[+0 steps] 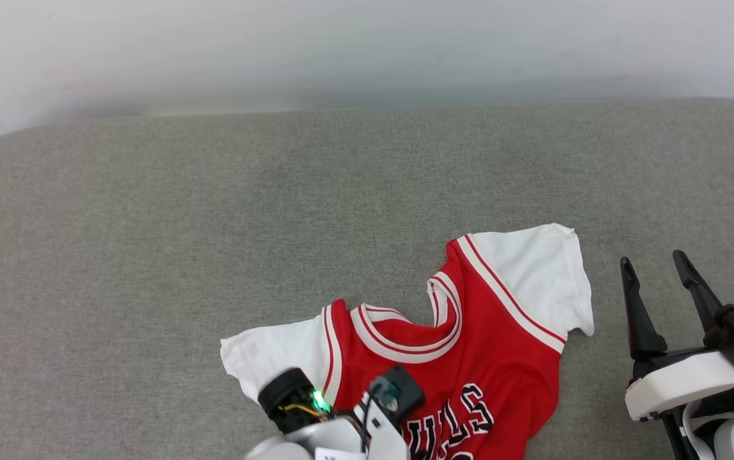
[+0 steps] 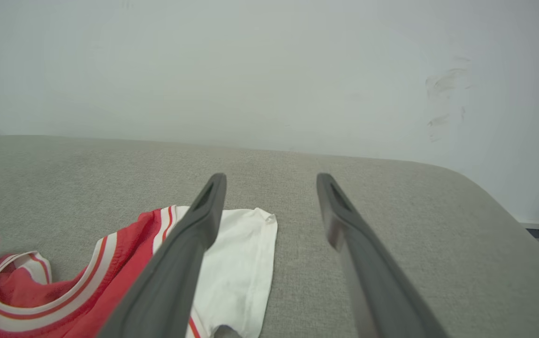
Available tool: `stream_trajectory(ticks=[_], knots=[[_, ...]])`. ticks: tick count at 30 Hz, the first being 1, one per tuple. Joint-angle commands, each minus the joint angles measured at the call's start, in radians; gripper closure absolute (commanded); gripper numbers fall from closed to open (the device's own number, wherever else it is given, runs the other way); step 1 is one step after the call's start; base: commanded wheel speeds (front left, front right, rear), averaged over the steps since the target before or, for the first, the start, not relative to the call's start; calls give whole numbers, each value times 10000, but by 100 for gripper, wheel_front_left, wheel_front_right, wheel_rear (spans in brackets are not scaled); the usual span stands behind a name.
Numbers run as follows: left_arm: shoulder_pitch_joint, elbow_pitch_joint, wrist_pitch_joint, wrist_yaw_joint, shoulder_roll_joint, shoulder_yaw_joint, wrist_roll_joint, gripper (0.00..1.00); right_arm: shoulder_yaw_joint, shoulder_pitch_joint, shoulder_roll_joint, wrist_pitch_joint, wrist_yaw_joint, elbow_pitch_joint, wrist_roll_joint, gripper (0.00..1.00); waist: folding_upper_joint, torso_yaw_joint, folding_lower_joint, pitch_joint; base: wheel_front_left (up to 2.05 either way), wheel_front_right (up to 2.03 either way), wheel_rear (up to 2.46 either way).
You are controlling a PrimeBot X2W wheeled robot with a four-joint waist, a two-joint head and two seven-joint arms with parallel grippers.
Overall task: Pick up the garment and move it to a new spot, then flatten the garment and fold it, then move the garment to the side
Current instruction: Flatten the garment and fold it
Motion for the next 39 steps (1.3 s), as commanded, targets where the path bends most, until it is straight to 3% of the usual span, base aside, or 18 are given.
stream_trajectory(ticks=[1,10,15,16,18,21,24,30,39], knots=[[59,-48,-380,115,31,252,3,0,45,60,-37,-9,-4,6,10,0,0,76,0,-131,0,0,0],[516,-796,-2630,1110,814,2362,-623,0,37,161,-62,-26,-4,-93,81,0,0,240,0,-695,0,0,0],[1158,-946,-2942,1621,1757,3423,-1248,0,80,202,-48,50,-4,-224,88,0,0,261,0,-706,0,0,0],[1719,-933,-2943,1946,2290,3995,-1746,0,191,196,-37,48,-5,-280,74,0,0,179,0,-635,0,0,0],[2033,-1031,-3073,2090,2549,4411,-2128,0,223,156,6,26,-4,-322,100,0,0,112,0,-533,0,0,0],[2506,-1163,-3264,2080,2637,5064,-3056,0,219,115,109,-40,-4,-384,120,0,0,56,0,-277,0,0,0],[2644,-1186,-3033,1783,3047,5406,-3588,0,297,99,121,-44,-5,-311,68,0,0,0,0,-22,0,0,0],[2319,-1244,-1980,1705,3635,5248,-3729,0,275,-75,158,-185,-5,-193,41,0,0,-95,0,475,0,0,0],[1517,-1423,-950,1920,3617,4928,-3543,0,364,-418,214,-317,-4,-87,7,0,0,-261,0,1222,0,0,0]])
